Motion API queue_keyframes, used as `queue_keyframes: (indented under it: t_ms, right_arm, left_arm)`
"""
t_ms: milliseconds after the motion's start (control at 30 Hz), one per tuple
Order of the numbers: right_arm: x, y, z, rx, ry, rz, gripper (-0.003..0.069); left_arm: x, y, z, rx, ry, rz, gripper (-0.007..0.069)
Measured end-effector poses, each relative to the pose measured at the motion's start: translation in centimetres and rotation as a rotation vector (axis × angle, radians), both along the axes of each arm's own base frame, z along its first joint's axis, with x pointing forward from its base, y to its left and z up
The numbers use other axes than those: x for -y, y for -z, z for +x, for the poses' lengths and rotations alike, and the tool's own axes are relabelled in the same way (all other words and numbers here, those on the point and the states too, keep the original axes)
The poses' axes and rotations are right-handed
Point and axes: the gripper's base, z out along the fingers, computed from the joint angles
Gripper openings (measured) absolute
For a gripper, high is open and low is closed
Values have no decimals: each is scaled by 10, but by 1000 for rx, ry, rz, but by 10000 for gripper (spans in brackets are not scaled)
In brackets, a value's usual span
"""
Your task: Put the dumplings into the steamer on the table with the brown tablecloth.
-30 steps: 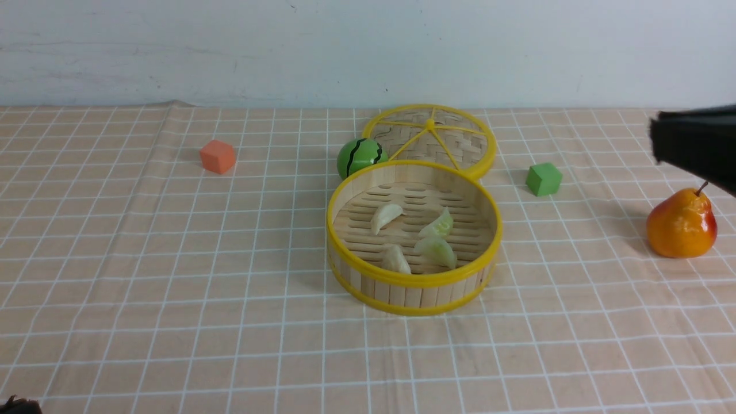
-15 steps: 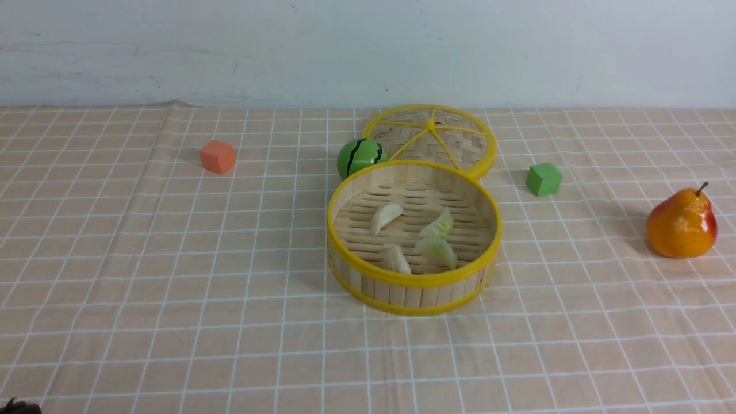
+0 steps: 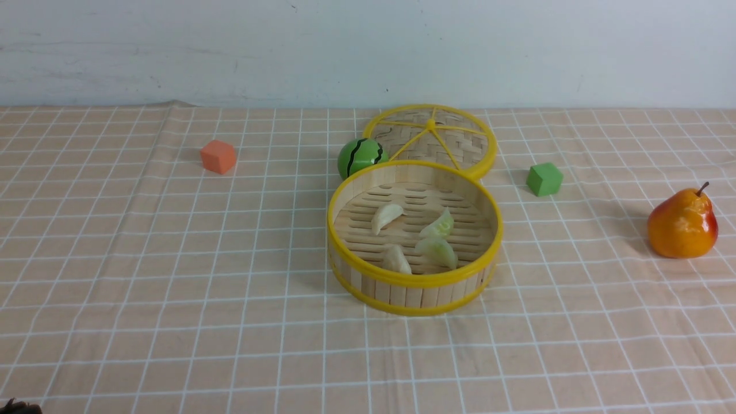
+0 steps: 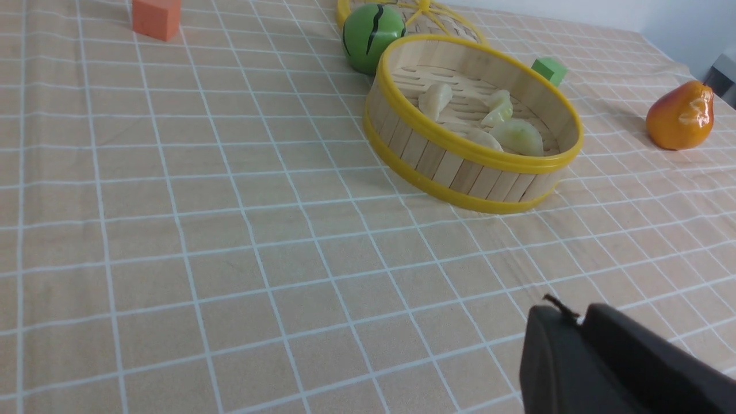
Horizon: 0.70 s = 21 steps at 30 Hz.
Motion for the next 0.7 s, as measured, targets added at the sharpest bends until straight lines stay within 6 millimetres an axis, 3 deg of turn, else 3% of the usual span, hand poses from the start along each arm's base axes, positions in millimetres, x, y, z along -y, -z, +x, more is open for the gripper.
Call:
queue_keyframes:
  t_ms: [200, 433, 567, 700]
  right_arm:
    - [23, 48, -17, 88, 157, 8, -2]
    - [49, 147, -25, -67, 498, 124, -2]
    - [54, 188, -30, -139, 591, 166, -2]
    - [56, 209, -31, -217, 621, 152, -2]
  left_arm:
    - [0, 0, 0, -2, 1, -3, 67]
    - [0, 0, 0, -2, 1, -3, 75]
    - [0, 0, 0, -2, 1, -3, 79]
    - [0, 0, 0, -2, 1, -3, 84]
